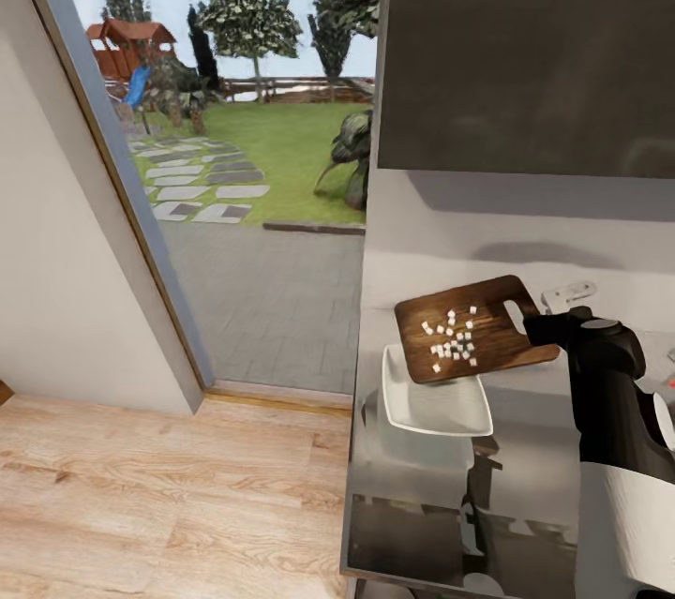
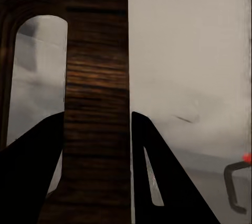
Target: In the kitchen, take the Vidalia onion out of the sink, dice it on the chopping board with the paring knife, put the diced onion into the bowl on the countertop, then place both the paring knife and the chopping board into the sink.
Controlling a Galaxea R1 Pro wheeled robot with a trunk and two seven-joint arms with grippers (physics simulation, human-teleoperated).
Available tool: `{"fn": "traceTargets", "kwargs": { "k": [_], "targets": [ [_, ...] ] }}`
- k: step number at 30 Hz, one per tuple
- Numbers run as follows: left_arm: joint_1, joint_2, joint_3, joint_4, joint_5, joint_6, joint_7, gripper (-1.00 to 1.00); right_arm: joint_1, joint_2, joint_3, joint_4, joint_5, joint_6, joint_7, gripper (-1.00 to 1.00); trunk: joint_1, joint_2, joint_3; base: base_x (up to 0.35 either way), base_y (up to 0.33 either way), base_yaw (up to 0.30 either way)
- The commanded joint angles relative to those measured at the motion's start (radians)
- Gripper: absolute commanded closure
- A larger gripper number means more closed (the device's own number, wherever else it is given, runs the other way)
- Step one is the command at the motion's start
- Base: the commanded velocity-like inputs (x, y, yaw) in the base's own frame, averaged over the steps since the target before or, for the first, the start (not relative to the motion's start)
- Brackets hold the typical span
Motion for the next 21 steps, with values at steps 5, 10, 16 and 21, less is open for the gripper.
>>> {"fn": "traceTargets", "kwargs": {
  "k": [5,10,16,21],
  "targets": [
    [0.0,-0.001,0.008,-0.002,-0.007,-0.001,-0.006,-1.0,-0.001,-0.001,0.0,-0.001,0.011,-0.031,-0.007,1.0,0.001,-0.002,-0.002,0.0,0.0,0.0],
    [0.0,-0.001,0.008,-0.002,-0.007,-0.001,-0.006,-1.0,-0.001,0.0,0.0,-0.001,0.011,-0.036,-0.022,1.0,0.001,-0.002,-0.002,0.0,0.0,0.0],
    [0.0,-0.001,0.008,-0.001,-0.007,-0.001,-0.006,-1.0,-0.001,0.0,0.0,-0.002,0.011,-0.07,-0.042,1.0,0.001,-0.002,-0.002,0.0,0.0,0.0],
    [0.0,-0.001,0.008,-0.001,-0.007,-0.001,-0.006,-1.0,-0.001,0.0,0.0,-0.002,0.011,-0.093,-0.044,1.0,0.001,-0.002,-0.002,0.0,0.0,0.0]
  ]
}}
